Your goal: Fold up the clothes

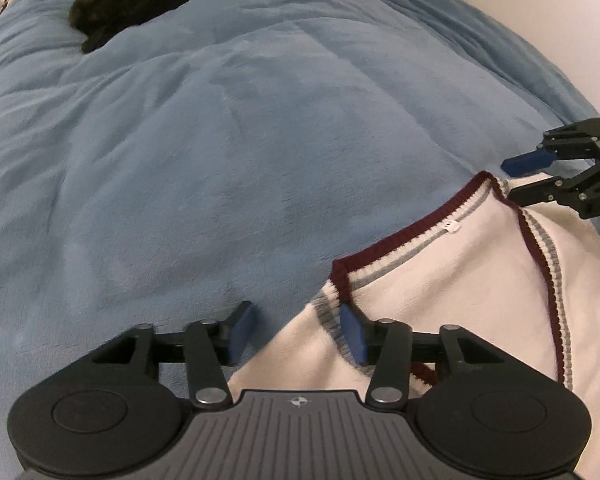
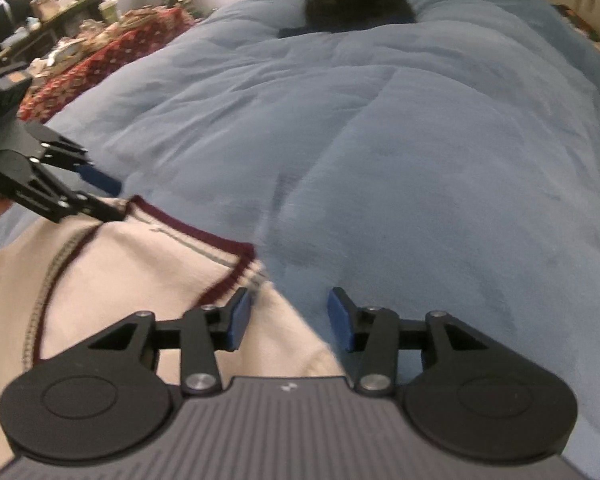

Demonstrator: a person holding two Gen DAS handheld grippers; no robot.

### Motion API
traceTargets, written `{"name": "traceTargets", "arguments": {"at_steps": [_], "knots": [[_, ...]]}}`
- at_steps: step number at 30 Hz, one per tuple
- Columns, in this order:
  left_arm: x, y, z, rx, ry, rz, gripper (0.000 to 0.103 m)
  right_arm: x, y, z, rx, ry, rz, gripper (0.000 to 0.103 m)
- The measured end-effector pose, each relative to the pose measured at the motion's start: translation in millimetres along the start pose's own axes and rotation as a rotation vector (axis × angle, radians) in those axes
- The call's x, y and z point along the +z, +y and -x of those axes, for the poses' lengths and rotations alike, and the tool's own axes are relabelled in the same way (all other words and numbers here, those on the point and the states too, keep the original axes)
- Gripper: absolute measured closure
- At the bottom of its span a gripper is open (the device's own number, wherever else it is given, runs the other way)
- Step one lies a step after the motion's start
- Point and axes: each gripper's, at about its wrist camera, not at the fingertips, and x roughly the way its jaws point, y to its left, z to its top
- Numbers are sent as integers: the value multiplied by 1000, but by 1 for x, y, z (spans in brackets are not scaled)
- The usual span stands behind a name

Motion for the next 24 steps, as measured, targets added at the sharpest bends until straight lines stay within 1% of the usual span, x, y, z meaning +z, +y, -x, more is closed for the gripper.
{"name": "traceTargets", "arguments": {"at_steps": [1,2,3,5,7,8,9,10,11,13,14,15,17,18,19,20,22,24], "knots": [[0,-1,0,-17,0,1,86,1,5,-2,14,9,12,83],[-1,-3,0,-15,-3,2,89,1,9,-3,22,16,26,94],[-2,-8,2,17,-20,-11,94,2,14,-3,14,15,43,97],[-4,-14,10,75,-72,-12,96,2,21,0,-37,-11,56,98],[-4,-17,24,121,-153,10,97,4,23,10,-73,-61,28,98],[-4,-17,31,126,-188,24,97,5,24,14,-91,-85,18,98],[-4,-18,36,139,-217,29,97,5,26,16,-110,-102,21,98],[-5,-20,35,153,-233,11,97,4,27,17,-127,-113,25,98],[-5,-21,29,168,-220,-5,97,3,27,13,-136,-106,29,98],[-10,-20,6,195,-164,-19,96,-3,26,-3,-141,-78,25,97],[-12,-20,-5,206,-134,-24,95,-5,25,-11,-144,-63,23,96],[-14,-21,-13,216,-125,-25,92,-7,22,-17,-139,-57,5,95],[-9,-19,-15,228,-130,-9,89,-9,6,-14,-88,-88,-118,90],[-6,-16,-12,216,-136,22,87,-9,-2,-12,-68,-106,-175,88],[-2,-11,-9,197,-149,69,85,-9,-9,-6,-65,-128,-224,80],[0,-3,-3,189,-164,117,81,-8,-16,0,-65,-151,-266,75],[7,12,6,204,-190,207,80,-5,-30,16,-80,-199,-332,75],[11,25,18,198,-215,284,80,-3,-40,31,-85,-228,-385,75]]}}
